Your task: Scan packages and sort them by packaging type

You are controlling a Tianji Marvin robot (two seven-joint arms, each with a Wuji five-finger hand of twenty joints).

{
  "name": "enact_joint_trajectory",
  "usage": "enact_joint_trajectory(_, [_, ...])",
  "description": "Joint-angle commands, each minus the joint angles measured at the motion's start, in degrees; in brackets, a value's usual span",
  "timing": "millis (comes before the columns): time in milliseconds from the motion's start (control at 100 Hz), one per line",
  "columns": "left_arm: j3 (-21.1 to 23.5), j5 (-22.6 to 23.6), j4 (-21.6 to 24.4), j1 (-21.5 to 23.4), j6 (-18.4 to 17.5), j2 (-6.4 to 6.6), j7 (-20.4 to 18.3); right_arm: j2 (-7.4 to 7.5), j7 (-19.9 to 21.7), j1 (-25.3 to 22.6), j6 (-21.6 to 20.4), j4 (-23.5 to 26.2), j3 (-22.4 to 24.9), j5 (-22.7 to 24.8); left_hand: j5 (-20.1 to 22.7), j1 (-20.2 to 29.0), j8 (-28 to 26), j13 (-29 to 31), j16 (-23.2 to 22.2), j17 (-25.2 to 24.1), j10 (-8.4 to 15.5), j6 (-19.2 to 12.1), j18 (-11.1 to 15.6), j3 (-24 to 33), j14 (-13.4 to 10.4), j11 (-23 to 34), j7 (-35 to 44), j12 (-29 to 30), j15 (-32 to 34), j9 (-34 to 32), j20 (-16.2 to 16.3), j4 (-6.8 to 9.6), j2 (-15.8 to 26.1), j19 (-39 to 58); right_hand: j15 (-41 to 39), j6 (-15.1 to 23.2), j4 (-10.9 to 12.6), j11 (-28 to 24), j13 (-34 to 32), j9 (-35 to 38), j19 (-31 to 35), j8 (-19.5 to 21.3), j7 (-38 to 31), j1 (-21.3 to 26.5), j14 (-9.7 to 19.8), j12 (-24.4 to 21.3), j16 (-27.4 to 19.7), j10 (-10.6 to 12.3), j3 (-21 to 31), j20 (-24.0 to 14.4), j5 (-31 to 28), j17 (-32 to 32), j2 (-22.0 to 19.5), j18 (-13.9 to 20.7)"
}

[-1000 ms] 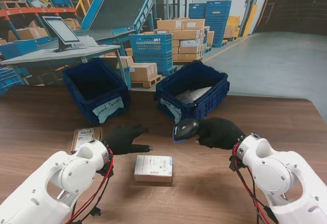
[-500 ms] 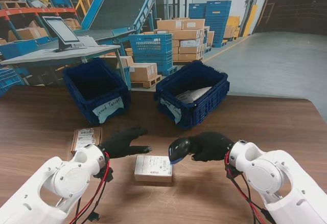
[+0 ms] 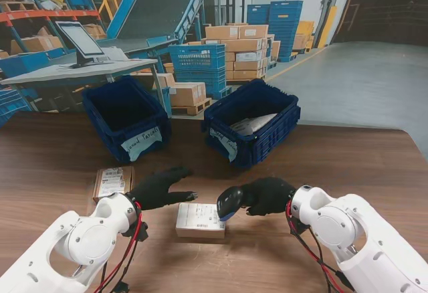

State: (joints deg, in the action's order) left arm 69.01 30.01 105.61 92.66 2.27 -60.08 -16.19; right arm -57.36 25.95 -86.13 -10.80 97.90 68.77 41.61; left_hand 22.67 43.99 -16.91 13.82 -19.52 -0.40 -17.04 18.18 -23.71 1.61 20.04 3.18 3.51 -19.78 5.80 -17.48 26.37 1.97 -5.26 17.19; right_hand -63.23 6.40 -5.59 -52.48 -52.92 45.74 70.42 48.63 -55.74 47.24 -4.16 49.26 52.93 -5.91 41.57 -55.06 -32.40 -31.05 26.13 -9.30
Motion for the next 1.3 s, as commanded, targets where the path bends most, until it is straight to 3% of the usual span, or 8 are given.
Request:
enact_joint_trajectory(0, [0.02, -0.37, 0.67, 0.59, -0.17, -0.37, -0.59, -0.18, 0.24, 0.24, 0.16, -0.7, -0.5, 0.24, 1.38, 2.42, -0.9, -0.77, 0.73, -0.64, -0.65, -0.81, -1.28, -0.68, 1.37, -0.16, 0.03, 0.3, -0.25, -1.59, -0.33, 1.36, 1.75, 0.11, -0.13, 4.35, -0.47, -0.19, -0.49, 0.4, 0.36, 0.72, -2.18, 5.78, 0.94, -0.25, -0.4, -0.31, 5.47, -0.21, -2.94, -0.19, -5.72, 0.19])
enact_joint_trajectory(520, [0.2, -0.38, 0.94, 1.0, -0.67, -0.33, -0.6, -0.57, -2.17, 1.87, 1.11, -3.86, -2.7, 0.42, 1.42, 2.58, -0.93, -1.08, 0.9, -0.59, -0.86, -0.76, -1.26, -0.72, 1.45, -0.22, -0.02, 0.4, -0.35, -1.3, -0.32, 1.36, 1.65, -0.11, -0.17, 4.43, -0.46, -0.36, -0.43, 0.32, 0.42, 0.54, -2.39, 5.7, 1.02, -0.4, -0.48, -0.24, 5.47, -0.16, -2.8, -0.2, -5.77, 0.21])
enact_joint_trajectory(1290, [0.5, -0.78, 0.48, 0.9, -1.4, -0.03, -2.0, -0.65, -2.83, 0.6, 1.13, -2.38, -3.66, 0.13, 1.44, 2.7, -0.97, -1.29, 1.04, -0.57, -0.98, -0.7, -1.2, -0.77, 1.41, -0.24, -0.03, 0.47, -0.4, -1.1, -0.22, 1.35, 1.73, -0.42, -0.13, 4.44, -0.43, -0.34, -0.32, 0.23, 0.45, 0.44, -2.41, 5.73, 1.11, -0.49, -0.54, -0.19, 5.39, -0.15, -2.78, -0.13, -5.78, 0.26])
